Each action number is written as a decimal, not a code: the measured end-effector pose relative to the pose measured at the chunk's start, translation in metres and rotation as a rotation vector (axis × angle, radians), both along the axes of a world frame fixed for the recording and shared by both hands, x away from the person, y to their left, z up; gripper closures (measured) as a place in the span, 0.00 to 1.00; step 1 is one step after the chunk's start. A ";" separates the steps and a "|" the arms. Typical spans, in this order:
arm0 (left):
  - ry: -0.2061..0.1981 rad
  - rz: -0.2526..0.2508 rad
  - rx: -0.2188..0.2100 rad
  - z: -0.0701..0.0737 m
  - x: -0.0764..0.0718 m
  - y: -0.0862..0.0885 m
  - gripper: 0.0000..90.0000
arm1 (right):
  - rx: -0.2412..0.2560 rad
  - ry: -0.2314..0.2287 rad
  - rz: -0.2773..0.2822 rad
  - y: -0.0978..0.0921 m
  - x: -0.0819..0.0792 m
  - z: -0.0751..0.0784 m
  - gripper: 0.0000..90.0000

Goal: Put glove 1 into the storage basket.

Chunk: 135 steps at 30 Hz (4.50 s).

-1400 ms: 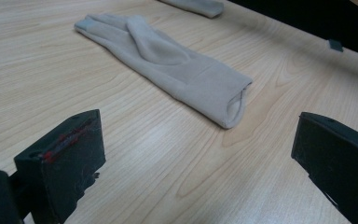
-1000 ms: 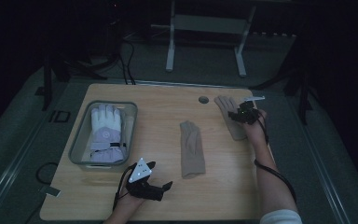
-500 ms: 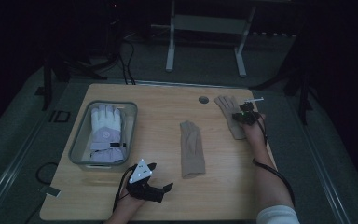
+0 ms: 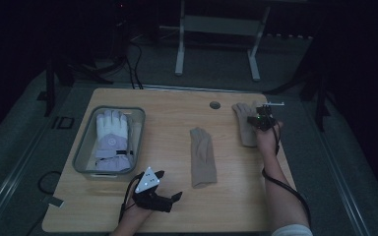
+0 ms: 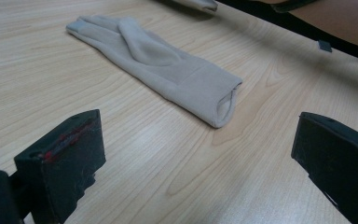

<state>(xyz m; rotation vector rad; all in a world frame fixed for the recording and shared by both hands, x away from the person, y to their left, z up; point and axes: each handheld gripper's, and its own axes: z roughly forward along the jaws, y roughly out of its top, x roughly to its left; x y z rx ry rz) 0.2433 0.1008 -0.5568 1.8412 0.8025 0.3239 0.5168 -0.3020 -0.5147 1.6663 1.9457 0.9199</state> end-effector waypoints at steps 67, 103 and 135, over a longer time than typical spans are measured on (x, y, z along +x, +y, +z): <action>-0.031 -0.022 -0.010 0.005 -0.002 -0.002 0.03 | -0.072 -0.005 0.297 -0.008 -0.132 -0.027 0.44; -0.037 -0.020 -0.004 0.005 -0.002 -0.003 0.03 | -0.013 -0.162 0.094 0.066 -0.163 0.034 0.89; -0.038 -0.008 -0.008 0.008 -0.004 0.000 0.03 | 0.008 0.010 0.225 0.169 -0.152 -0.024 0.85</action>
